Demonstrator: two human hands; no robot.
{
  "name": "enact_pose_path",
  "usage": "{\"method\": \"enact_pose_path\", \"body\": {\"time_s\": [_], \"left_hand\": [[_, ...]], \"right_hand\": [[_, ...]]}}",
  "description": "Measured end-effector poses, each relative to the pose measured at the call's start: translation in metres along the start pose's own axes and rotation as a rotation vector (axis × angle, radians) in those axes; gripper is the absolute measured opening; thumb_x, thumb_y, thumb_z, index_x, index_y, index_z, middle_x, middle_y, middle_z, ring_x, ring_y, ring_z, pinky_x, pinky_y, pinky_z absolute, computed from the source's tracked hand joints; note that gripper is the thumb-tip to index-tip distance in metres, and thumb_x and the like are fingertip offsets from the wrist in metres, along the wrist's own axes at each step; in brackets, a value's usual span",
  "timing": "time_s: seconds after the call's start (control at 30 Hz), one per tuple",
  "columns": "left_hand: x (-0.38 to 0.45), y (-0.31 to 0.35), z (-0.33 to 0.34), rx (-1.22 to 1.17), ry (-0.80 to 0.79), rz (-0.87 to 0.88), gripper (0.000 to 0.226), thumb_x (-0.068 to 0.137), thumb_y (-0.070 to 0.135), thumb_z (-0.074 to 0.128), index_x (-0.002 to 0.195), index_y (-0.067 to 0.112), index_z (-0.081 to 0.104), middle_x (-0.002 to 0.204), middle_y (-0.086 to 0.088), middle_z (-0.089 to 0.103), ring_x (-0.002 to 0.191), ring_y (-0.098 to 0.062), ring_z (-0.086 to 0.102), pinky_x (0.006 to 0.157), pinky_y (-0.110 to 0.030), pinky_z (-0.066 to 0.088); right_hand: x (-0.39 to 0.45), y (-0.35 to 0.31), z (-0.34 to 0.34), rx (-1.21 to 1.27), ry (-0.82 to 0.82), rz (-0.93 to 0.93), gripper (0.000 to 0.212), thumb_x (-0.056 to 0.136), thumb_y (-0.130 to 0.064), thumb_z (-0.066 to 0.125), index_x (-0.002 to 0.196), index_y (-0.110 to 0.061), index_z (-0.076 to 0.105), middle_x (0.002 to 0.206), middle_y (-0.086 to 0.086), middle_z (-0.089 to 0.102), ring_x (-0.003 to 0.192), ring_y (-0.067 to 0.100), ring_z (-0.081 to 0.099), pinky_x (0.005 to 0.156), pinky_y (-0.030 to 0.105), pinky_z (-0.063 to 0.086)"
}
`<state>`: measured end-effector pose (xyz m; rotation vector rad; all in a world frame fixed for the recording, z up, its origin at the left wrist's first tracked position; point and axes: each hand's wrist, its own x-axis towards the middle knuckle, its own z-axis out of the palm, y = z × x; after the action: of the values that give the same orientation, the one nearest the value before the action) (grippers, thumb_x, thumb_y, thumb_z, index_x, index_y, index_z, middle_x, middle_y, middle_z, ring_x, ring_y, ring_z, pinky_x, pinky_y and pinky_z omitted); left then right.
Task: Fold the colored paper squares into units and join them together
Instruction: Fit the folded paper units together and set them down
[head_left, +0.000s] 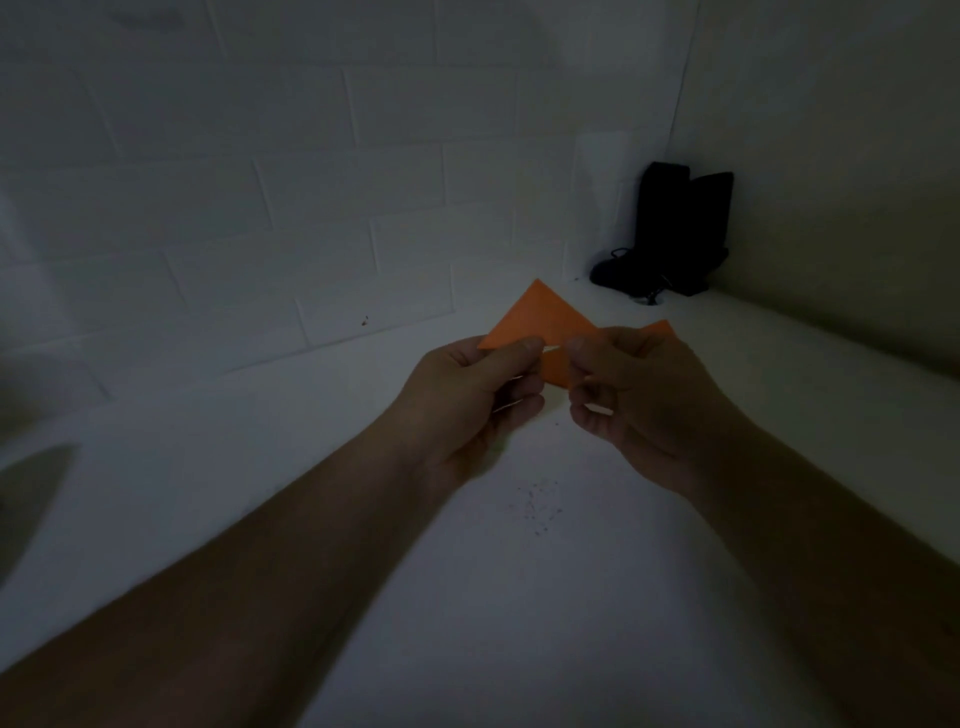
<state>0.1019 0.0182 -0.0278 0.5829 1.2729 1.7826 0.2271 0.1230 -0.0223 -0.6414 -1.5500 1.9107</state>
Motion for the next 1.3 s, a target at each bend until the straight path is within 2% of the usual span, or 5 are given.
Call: {"method": "enact_pose_path", "body": {"time_s": [0.2,0.37,0.77,0.93,1.3], "left_hand": [[-0.0015,0.0003,0.0015,-0.058,-0.037,-0.047,0.011,0.095,0.017,0.069,0.088,0.009,0.068,0.080,-0.005,0.069,0.066,-0.009,0.064,0.071,-0.023,0.057],[-0.0031,-0.0003,0.0033,-0.042,-0.063,-0.060,0.014,0.096,0.016,0.068,0.084,0.010,0.071,0.081,-0.005,0.071,0.067,-0.009,0.065,0.072,-0.024,0.057],[-0.0066,0.0000,0.0052,0.127,-0.053,0.036,0.018,0.097,0.015,0.067,0.081,0.011,0.072,0.069,-0.004,0.067,0.065,-0.010,0.062,0.066,-0.023,0.056],[-0.0052,-0.0011,0.0045,0.142,-0.029,0.069,0.022,0.098,0.014,0.067,0.076,0.011,0.069,0.071,-0.003,0.068,0.066,-0.011,0.062,0.068,-0.025,0.057],[-0.0031,-0.0018,0.0023,0.160,0.025,0.113,0.020,0.098,0.013,0.066,0.079,0.007,0.068,0.069,-0.007,0.063,0.065,-0.014,0.060,0.066,-0.024,0.056]], "right_hand": [[-0.0028,0.0063,0.0093,0.093,-0.113,0.056,0.012,0.093,-0.021,0.068,0.082,-0.017,0.072,0.084,0.001,0.067,0.066,0.011,0.058,0.072,0.028,0.051],[-0.0003,0.0077,0.0076,0.093,-0.066,0.055,0.015,0.094,-0.020,0.068,0.080,-0.015,0.070,0.082,0.002,0.065,0.065,0.012,0.056,0.068,0.027,0.050],[0.0015,0.0093,0.0037,0.020,-0.062,0.049,0.009,0.096,-0.017,0.063,0.097,-0.009,0.066,0.095,0.010,0.061,0.068,0.012,0.054,0.069,0.026,0.049],[0.0006,0.0069,0.0057,0.023,-0.066,0.005,0.028,0.096,-0.016,0.064,0.068,-0.018,0.062,0.071,0.003,0.056,0.067,0.012,0.052,0.066,0.025,0.048],[0.0030,0.0065,0.0041,0.067,0.001,0.002,0.034,0.093,-0.014,0.068,0.060,-0.021,0.062,0.066,0.000,0.055,0.062,0.013,0.052,0.061,0.024,0.049]]}}
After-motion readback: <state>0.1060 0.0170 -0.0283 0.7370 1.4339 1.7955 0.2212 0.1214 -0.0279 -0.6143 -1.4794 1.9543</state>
